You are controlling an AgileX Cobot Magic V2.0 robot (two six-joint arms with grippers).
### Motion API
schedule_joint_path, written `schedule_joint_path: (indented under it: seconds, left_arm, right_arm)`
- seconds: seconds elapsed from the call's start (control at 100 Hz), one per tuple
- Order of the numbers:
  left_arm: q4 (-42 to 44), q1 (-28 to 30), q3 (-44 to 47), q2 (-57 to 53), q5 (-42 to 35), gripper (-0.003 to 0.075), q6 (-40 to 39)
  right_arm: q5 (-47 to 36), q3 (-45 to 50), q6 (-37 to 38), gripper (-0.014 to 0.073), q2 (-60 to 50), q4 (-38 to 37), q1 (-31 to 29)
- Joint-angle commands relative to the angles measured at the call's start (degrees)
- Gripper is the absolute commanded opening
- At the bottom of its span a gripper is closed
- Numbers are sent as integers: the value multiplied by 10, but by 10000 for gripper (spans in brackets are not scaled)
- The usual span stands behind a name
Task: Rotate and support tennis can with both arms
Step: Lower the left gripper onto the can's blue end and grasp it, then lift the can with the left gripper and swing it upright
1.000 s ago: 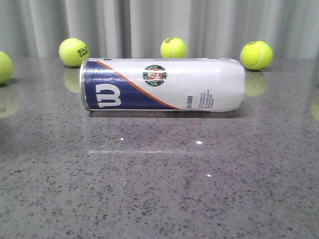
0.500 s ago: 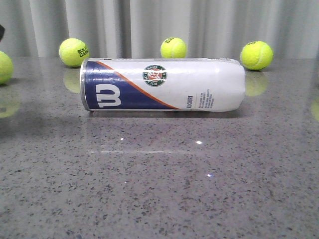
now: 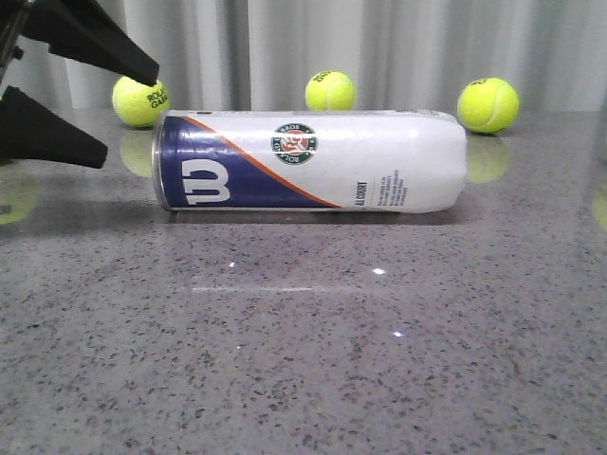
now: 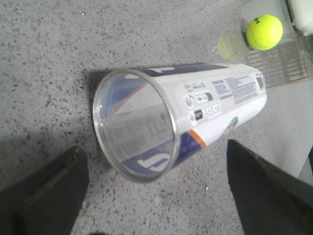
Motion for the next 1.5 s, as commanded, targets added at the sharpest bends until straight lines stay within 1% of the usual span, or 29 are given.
schedule_joint_path:
  seconds: [0.0, 0.27, 0.41, 0.57, 0.63, 0.7, 0.74, 0.75, 0.77, 0.8, 0.81, 0.82, 0.84, 0.85, 0.86, 0.88, 0.91, 1.01, 1.11, 1.32, 1.39, 1.44, 1.49]
  left_arm:
    - [-63, -1, -19, -3, 28, 555, 23]
    - [-125, -45, -20, 27, 26, 555, 58]
    - [-138, -71, -33, 57, 26, 555, 62]
    - [-200, -91, -43, 88, 28, 554, 100]
    - [-225, -96, -43, 93, 33, 536, 116]
    - [-230, -97, -43, 94, 34, 463, 117]
    - [-230, -97, -43, 94, 37, 388, 117]
    - [-230, -97, -43, 94, 38, 358, 117]
    - [-230, -97, -43, 94, 39, 326, 117]
    - [-230, -97, -43, 94, 42, 239, 117]
    - [-230, -97, -43, 94, 43, 221, 117]
    - [-230, -97, -43, 94, 45, 183, 117]
    - [-230, -97, -43, 94, 45, 146, 117]
    - [-230, -97, -43, 94, 47, 109, 117]
    - [-230, -97, -43, 94, 46, 91, 117]
    - [-230, -97, -43, 92, 50, 20, 118]
    - [-230, -97, -43, 92, 52, -25, 121]
    - [-229, -97, -43, 81, 68, -21, 144]
    - [-220, -96, -43, 58, 73, -21, 146]
    - [-164, -73, -43, -42, 71, -21, 141]
    - [-116, -65, -53, -84, 71, -21, 112]
    - [-64, -61, -70, -113, 70, -21, 82]
    - [10, -58, -91, -144, 69, -21, 43]
  right_arm:
    - [-44, -15, -2, -70, 4, 2, -3]
    - [-44, -15, -2, -70, 4, 2, -3]
    - [-44, -15, -2, -70, 4, 2, -3]
    - [-44, -15, -2, -70, 4, 2, -3]
    - [-44, -15, -2, -70, 4, 2, -3]
    - [-44, -15, -2, -70, 4, 2, -3]
    - [-44, -15, -2, -70, 4, 2, -3]
    - [-44, -15, -2, -70, 4, 2, -3]
    - [-44, -15, -2, -70, 4, 2, -3]
    - [-44, -15, -2, -70, 4, 2, -3]
    - [-44, -15, -2, -70, 4, 2, -3]
    - [-44, -15, -2, -70, 4, 2, -3]
    - [-44, -15, -2, -70, 4, 2, -3]
    - [-44, -15, -2, -70, 4, 2, -3]
    - [-44, -15, -2, -70, 4, 2, -3]
    - [-44, -15, -2, -70, 4, 2, -3]
    - [-44, -15, -2, -70, 4, 2, -3]
    - [-44, -15, -2, -70, 4, 2, -3]
    - [-44, -15, -2, -70, 4, 2, -3]
    - [-44, -15, -2, -70, 4, 2, -3]
    - [-44, -15, -2, -70, 4, 2, -3]
    - [-44, -15, -2, -70, 4, 2, -3]
    - [-44, -15, -2, -70, 4, 2, -3]
